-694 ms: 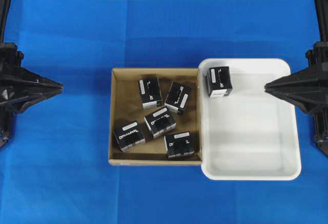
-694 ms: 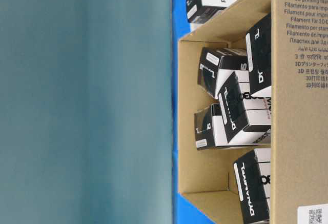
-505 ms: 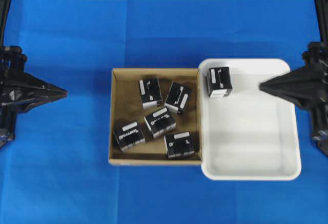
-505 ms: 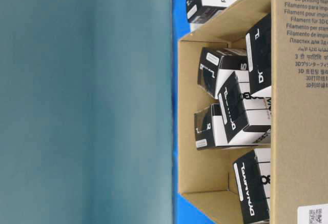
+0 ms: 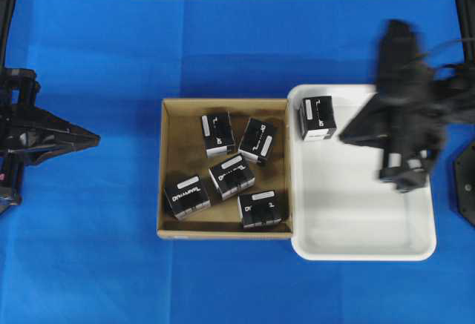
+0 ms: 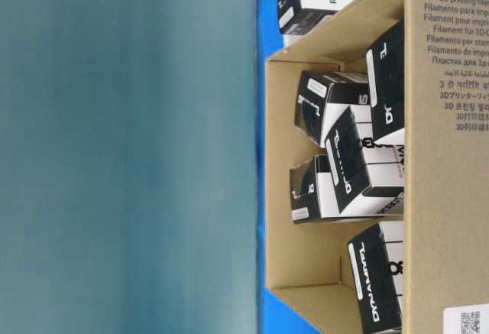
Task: Pick a box that is randomly placed inside the cardboard box.
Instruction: 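Move the right gripper over the cardboard box and lower onto a black box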
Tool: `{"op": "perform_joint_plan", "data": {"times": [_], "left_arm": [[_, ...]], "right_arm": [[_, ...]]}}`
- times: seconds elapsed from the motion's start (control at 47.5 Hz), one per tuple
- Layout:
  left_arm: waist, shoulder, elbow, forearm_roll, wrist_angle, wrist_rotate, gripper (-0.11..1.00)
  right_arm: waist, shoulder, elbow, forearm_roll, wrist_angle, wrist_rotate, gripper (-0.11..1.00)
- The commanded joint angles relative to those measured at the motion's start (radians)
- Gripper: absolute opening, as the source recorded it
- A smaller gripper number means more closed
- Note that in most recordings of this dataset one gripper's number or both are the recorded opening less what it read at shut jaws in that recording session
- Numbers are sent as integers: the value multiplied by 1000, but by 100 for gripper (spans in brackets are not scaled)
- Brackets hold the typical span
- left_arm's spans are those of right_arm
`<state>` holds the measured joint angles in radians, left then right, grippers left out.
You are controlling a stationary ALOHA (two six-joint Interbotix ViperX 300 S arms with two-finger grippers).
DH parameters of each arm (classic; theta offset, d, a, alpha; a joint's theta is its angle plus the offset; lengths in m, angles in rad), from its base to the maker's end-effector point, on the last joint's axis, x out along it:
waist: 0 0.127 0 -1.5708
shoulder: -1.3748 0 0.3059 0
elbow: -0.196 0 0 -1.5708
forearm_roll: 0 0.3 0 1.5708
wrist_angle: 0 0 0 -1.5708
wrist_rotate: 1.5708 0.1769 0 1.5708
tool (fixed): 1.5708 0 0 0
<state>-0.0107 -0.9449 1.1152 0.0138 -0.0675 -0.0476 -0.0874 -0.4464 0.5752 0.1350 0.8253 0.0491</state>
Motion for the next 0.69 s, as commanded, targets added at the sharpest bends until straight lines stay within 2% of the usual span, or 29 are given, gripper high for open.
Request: {"op": "perform_joint_plan", "data": {"times": [0.0,0.105,0.274,0.463,0.673], "left_arm": [[0,8,-26,2,-2,-6,-6],[0,14,-26,3,5,-8,-6],[0,14,-28,2,6,-9,-6],[-5,14,-31,3,5,-9,-6],[-5,17,-31,2,6,-9,-6]], "right_arm": [[8,103,-98,2,83,-17,-3],[9,218,-215,0,193,-83,-3],[11,388,-388,2,336,-249,-3],[11,532,-509,2,397,-387,-3],[11,650,-592,0,377,-508,-3]]}}
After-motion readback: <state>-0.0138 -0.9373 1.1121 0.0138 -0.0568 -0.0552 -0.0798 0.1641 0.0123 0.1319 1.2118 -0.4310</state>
